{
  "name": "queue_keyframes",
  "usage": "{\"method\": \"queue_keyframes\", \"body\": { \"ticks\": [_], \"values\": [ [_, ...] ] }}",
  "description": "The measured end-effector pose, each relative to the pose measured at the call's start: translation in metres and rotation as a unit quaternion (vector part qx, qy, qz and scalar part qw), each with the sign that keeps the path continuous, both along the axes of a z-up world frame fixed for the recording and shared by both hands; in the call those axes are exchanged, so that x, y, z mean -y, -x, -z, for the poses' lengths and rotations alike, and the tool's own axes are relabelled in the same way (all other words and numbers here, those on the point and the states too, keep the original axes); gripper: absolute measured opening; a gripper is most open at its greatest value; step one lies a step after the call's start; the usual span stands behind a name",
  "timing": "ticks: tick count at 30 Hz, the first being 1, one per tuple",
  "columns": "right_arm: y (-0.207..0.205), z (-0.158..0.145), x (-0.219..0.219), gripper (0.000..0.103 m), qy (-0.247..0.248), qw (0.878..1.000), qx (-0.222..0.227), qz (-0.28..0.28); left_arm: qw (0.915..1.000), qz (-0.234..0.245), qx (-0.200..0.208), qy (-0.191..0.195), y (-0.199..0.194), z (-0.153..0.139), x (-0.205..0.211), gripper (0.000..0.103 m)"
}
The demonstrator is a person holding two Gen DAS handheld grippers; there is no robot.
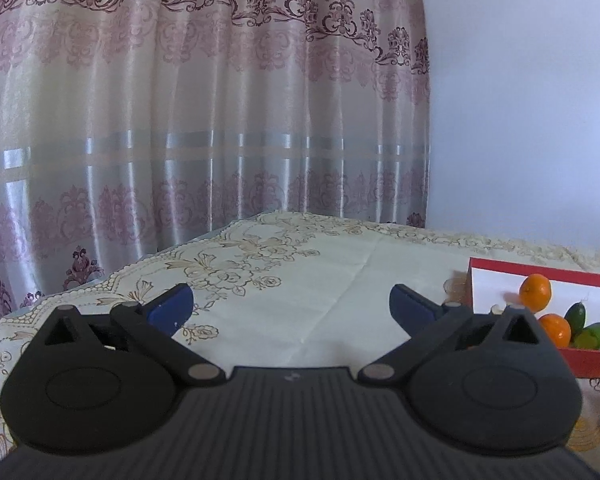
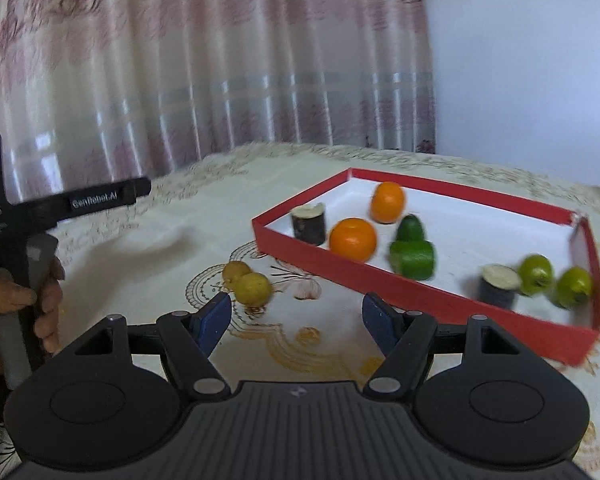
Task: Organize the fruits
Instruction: 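Lift the left gripper away from the tray, then move the right gripper to the small yellow-green round fruit and close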
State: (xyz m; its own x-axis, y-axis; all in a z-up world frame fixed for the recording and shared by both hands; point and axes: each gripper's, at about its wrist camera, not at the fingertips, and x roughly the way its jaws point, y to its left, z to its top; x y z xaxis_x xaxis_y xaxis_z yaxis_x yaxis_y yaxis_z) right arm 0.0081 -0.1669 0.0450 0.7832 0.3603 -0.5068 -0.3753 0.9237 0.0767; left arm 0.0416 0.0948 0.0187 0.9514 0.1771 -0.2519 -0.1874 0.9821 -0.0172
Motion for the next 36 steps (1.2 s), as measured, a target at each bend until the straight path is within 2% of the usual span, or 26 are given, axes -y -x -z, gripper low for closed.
{"method": "queue_keyframes", "body": {
  "ticks": [9,14,16,23,25,27,29,30,36],
  "values": [
    [-0.026,0.012,-0.042,0.072,0.055,0.997,-0.016,-0.043,0.9995,-0.006,-0.014,0.029,-0.003,0.000,-0.010,0.103],
    [-0.035,0.015,-0.053,0.072,0.063,0.996,-0.019,-0.056,0.9990,-0.006,-0.020,0.040,-0.005,0.001,-0.014,0.103],
    [-0.037,0.016,-0.057,0.060,0.069,0.996,-0.019,-0.060,0.9989,-0.006,-0.022,0.040,-0.005,0.001,-0.014,0.103],
    [-0.045,0.021,-0.062,0.049,0.078,0.995,-0.030,-0.062,0.9989,-0.006,-0.022,0.041,-0.005,0.001,-0.014,0.103],
    [-0.048,0.021,-0.062,0.039,0.078,0.995,-0.034,-0.060,0.9989,-0.006,-0.022,0.041,-0.005,0.001,-0.015,0.103],
    [-0.050,0.023,-0.062,0.034,0.079,0.994,-0.038,-0.057,0.9989,-0.005,-0.023,0.040,-0.005,0.001,-0.015,0.103],
    [-0.051,0.024,-0.062,0.033,0.080,0.994,-0.041,-0.057,0.9989,-0.005,-0.025,0.039,-0.005,0.002,-0.014,0.103],
    [-0.051,0.024,-0.062,0.028,0.079,0.994,-0.041,-0.057,0.9989,-0.005,-0.026,0.039,-0.005,0.002,-0.014,0.103],
    [-0.050,0.023,-0.062,0.027,0.079,0.995,-0.038,-0.049,0.9989,-0.003,-0.027,0.038,-0.005,0.003,-0.014,0.103]
  ]
}}
